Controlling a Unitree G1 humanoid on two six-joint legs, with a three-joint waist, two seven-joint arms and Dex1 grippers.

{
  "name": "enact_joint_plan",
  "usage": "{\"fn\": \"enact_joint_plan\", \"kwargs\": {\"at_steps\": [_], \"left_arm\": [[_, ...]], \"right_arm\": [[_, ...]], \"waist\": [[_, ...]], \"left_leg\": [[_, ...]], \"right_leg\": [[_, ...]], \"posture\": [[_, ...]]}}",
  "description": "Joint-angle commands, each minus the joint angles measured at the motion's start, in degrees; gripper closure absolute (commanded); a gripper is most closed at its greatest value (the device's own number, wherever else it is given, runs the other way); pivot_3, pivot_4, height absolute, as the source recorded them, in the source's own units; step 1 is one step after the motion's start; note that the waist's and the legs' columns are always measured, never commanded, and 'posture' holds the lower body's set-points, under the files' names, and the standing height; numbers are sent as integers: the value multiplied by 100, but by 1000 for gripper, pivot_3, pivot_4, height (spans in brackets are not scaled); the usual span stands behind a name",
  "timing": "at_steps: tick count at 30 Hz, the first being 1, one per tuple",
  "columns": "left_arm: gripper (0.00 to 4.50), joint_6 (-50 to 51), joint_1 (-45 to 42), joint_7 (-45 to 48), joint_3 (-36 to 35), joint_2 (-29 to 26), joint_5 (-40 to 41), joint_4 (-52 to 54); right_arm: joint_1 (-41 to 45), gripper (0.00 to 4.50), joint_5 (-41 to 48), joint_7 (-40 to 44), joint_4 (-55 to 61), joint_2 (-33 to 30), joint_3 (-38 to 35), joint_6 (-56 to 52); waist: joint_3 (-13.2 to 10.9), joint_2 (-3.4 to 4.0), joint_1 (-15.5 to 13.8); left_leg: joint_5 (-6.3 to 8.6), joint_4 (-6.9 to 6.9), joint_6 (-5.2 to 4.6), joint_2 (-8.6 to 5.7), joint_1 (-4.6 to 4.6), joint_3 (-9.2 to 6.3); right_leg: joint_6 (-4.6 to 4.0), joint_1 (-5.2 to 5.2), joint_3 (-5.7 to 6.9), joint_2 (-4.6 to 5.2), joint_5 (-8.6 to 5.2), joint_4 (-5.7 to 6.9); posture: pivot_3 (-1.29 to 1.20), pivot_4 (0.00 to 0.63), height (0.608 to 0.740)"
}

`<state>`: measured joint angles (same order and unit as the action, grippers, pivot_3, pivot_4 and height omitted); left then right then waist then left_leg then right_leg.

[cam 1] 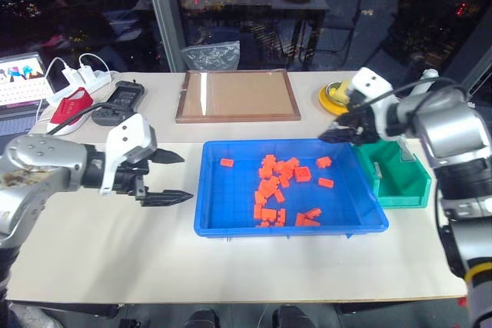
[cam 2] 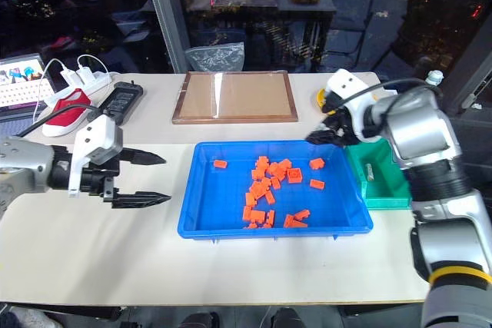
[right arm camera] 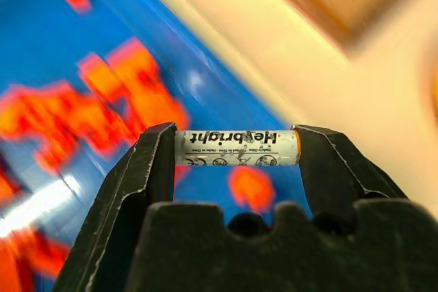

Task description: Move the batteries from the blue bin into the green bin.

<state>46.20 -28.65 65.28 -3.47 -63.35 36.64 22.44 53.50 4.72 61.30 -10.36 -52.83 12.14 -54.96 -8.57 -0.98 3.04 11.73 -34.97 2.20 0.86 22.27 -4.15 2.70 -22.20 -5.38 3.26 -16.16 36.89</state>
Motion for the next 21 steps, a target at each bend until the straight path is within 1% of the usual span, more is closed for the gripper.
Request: {"fn": "enact_joint_plan", "kwargs": {"at_steps": [1,4,7,10,15,19,20,21], "left_arm": [[0,-198,-83,138,27,-14,-92,-109],[0,-327,-188,162,186,61,-264,-242],[0,-357,-575,-71,373,304,-469,-506],[0,-333,-766,-35,462,420,-526,-560],[0,-272,-922,-339,466,637,-708,-658],[0,-265,-941,-391,417,650,-779,-667],[0,-264,-924,-399,403,639,-786,-657],[0,-265,-900,-404,392,624,-794,-645]], "right_arm": [[-363,1994,40,-47,419,-461,-316,-261],[-710,1994,-26,-230,349,-648,-372,-222],[-1015,1994,-155,-325,179,-870,-359,2],[-870,1994,-69,-498,-202,-716,-491,64],[-702,1994,-460,-769,-905,-589,-192,572],[-370,1994,-501,-868,-1194,-494,-255,588],[-302,994,-477,-833,-1212,-480,-281,565],[-257,830,-461,-805,-1226,-472,-300,550]], "waist": [[0,3,18],[-1,4,102],[0,4,86],[-1,2,76],[0,2,81],[0,1,79],[0,1,79],[0,1,79]], "left_leg": [[0,-2,0,-1,0,1],[0,-5,-1,-1,-5,8],[-1,-7,-2,-1,-8,10],[-1,-20,-2,-2,-2,9],[-1,-23,-2,-5,-4,11],[-1,-28,-2,-5,-7,11],[-1,-28,-2,-7,-6,11],[-1,-28,-2,-7,-4,11]], "right_leg": [[0,0,-1,1,0,1],[0,0,-10,0,0,6],[1,2,-11,-1,-1,10],[11,7,-9,0,-6,4],[1,13,-10,5,0,0],[1,18,-10,4,0,3],[1,17,-11,6,1,2],[1,16,-11,5,1,2]], "posture": [[0,150,740],[0,150,740],[0,150,740],[0,150,740],[0,150,740],[0,150,740],[0,150,740],[0,150,740]]}}
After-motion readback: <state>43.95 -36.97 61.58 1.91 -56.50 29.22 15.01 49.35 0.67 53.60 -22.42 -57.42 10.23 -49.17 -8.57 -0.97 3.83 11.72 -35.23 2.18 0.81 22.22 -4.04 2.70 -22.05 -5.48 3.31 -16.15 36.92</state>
